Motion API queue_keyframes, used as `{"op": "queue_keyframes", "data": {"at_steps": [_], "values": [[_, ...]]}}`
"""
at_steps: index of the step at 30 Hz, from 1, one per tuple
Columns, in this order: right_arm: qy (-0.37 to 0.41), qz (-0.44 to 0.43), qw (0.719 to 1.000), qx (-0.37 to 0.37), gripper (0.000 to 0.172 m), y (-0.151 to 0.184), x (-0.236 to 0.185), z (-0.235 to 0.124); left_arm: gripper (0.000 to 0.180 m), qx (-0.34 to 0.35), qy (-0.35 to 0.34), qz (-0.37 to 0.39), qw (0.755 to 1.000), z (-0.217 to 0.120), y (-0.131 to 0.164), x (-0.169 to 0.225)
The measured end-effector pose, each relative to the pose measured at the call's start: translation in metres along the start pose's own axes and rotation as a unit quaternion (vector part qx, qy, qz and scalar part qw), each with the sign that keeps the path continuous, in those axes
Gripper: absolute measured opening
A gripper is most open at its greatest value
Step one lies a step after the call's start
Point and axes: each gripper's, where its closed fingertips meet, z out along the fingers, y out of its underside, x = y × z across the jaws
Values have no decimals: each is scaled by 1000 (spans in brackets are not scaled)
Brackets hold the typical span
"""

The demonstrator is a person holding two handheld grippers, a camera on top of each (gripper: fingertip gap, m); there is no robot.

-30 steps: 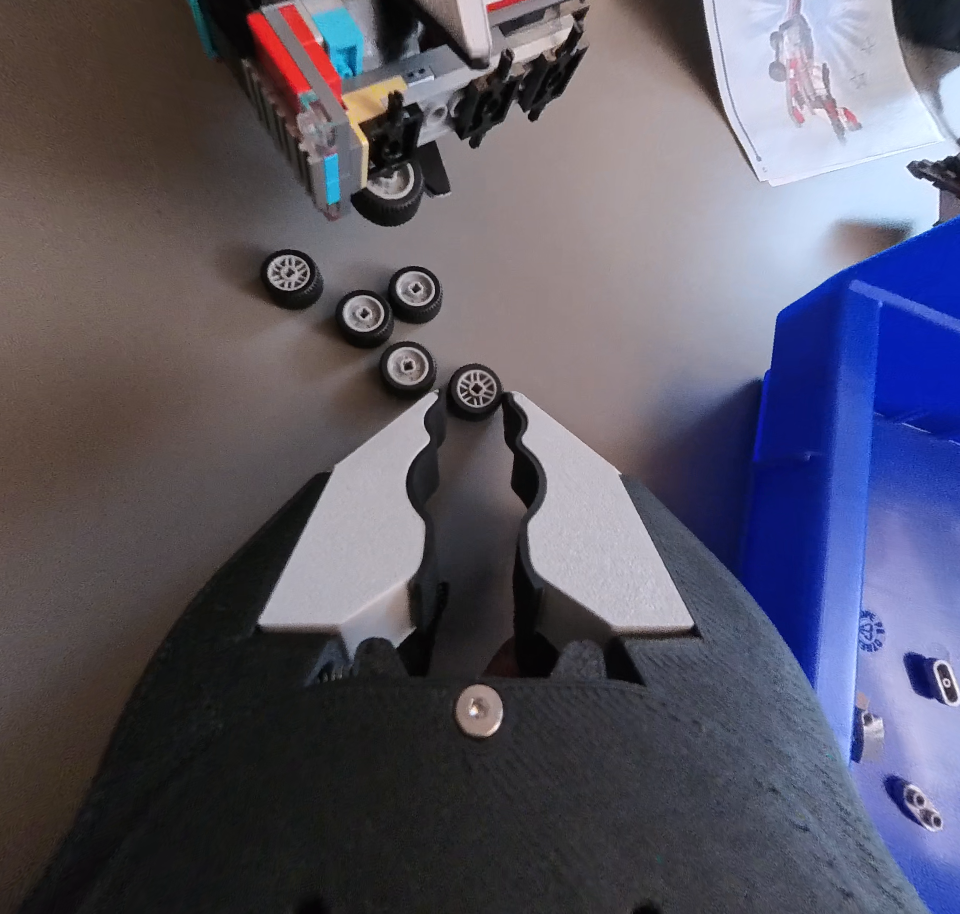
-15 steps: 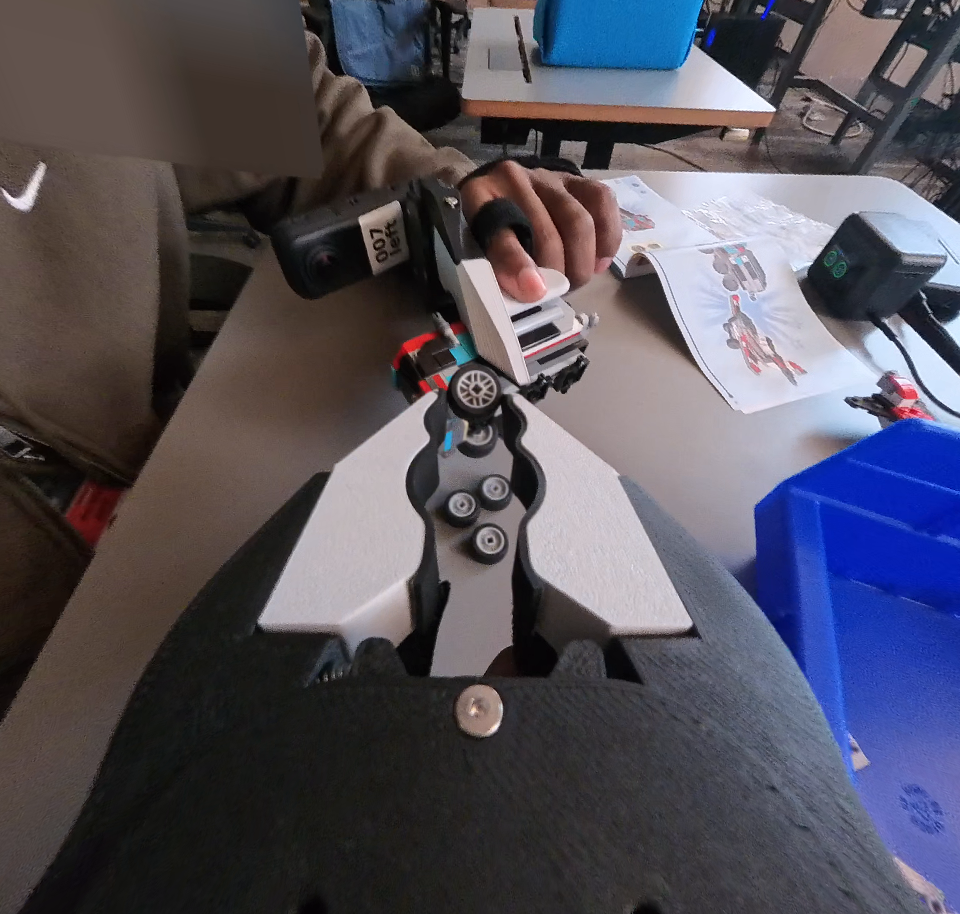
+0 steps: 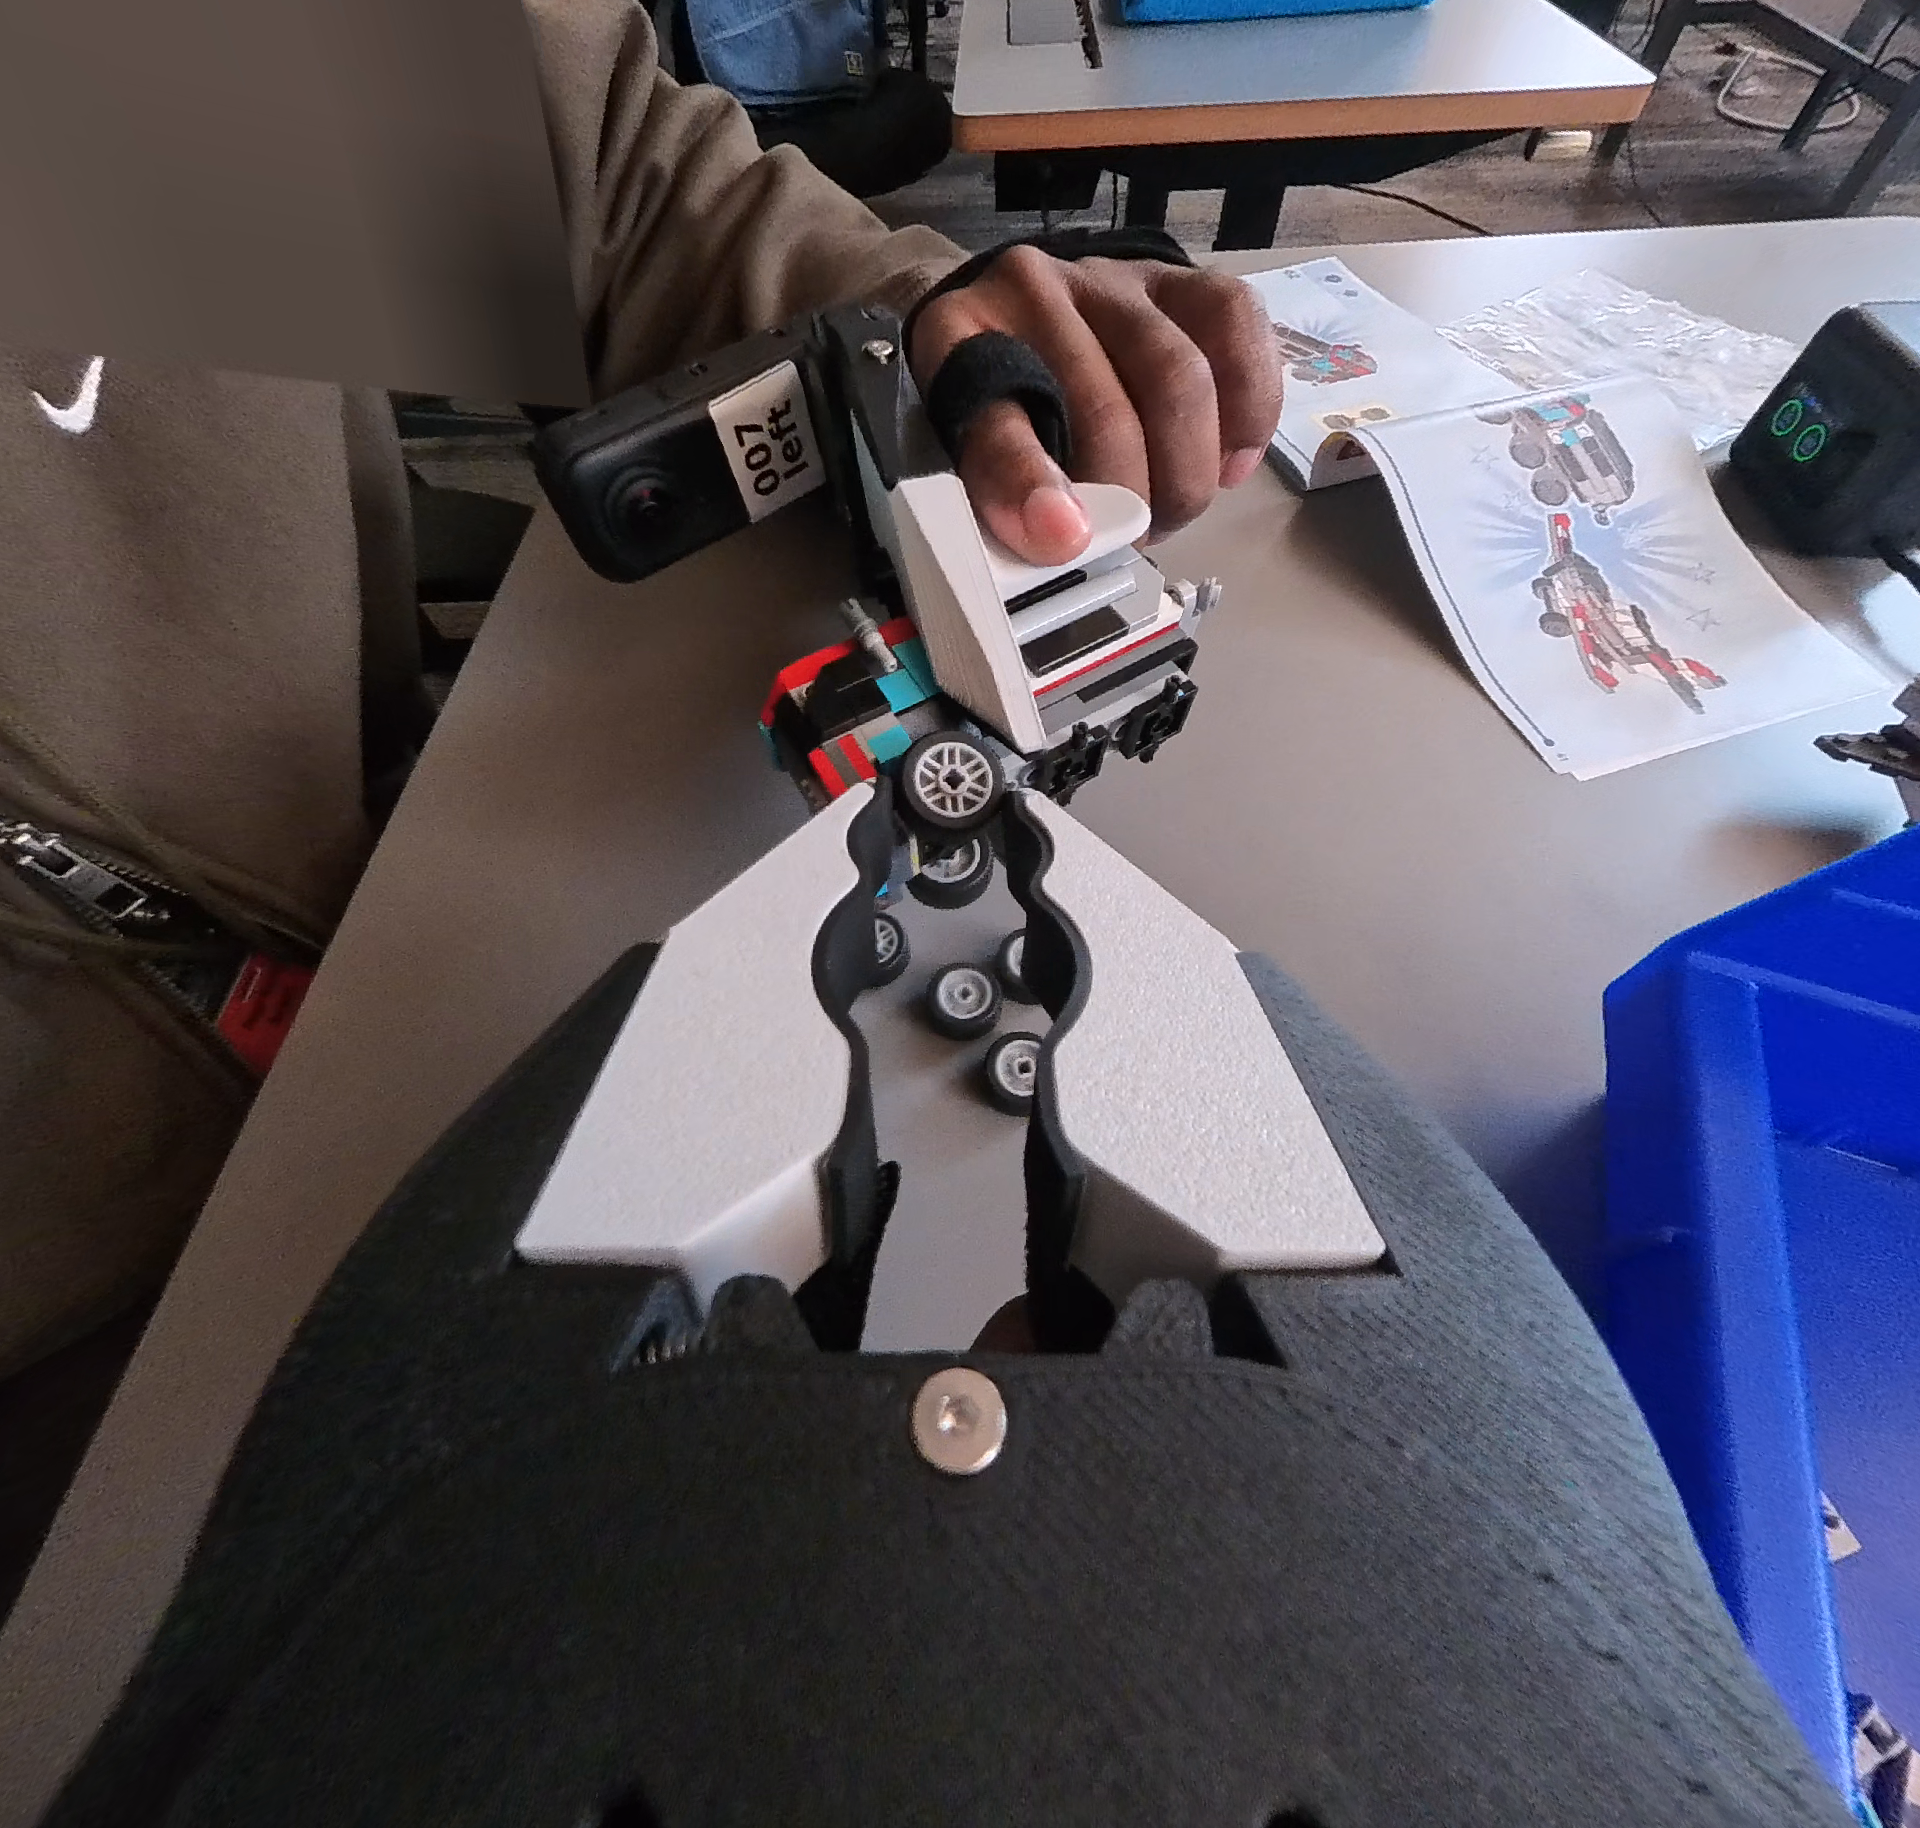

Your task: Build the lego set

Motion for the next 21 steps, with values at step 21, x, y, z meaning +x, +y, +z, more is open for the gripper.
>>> {"op": "queue_keyframes", "data": {"at_steps": [21], "values": [[-26,34,999,20,22,-3,-5,1,37,4,-11,4,1000,0,-3,-3]]}}
